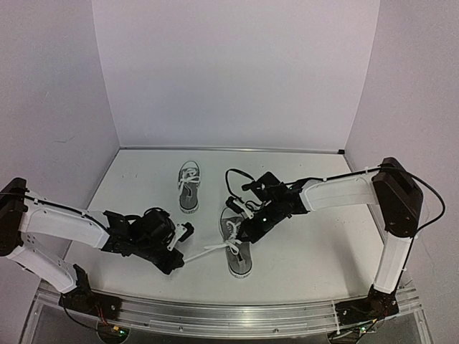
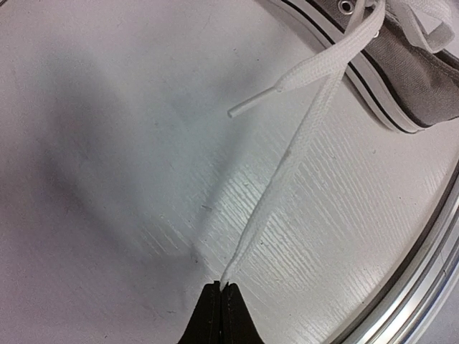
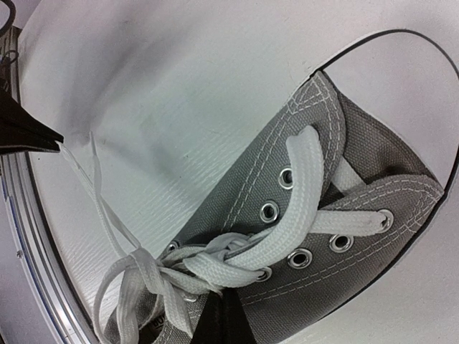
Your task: Tie the shoes
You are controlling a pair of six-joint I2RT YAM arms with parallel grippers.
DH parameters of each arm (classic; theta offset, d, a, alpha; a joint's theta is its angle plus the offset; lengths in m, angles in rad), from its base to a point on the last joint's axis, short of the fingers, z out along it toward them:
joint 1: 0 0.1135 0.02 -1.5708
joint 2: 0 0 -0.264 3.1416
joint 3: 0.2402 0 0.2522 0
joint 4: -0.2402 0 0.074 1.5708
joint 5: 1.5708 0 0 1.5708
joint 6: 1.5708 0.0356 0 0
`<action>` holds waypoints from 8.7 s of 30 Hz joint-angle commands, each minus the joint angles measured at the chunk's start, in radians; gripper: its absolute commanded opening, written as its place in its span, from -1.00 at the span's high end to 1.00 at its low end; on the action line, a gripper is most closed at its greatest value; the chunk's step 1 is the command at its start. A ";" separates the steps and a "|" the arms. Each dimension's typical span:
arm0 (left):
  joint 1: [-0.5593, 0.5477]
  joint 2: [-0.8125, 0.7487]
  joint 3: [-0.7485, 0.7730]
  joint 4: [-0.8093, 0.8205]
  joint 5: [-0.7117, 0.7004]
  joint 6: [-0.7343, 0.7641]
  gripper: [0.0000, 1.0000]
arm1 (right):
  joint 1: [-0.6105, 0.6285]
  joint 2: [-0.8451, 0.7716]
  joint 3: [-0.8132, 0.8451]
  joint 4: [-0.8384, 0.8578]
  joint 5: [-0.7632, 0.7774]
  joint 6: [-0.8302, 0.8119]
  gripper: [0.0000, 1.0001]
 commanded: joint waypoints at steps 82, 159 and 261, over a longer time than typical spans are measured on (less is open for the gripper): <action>0.023 0.256 0.324 0.247 0.042 0.207 1.00 | -0.011 -0.117 -0.051 0.010 0.070 0.045 1.00; 0.068 0.213 0.297 0.304 0.212 0.240 0.15 | -0.075 -0.163 -0.127 0.031 0.072 0.060 1.00; 0.092 0.241 0.303 0.328 0.239 0.209 1.00 | -0.006 -0.132 -0.092 0.084 -0.002 0.001 1.00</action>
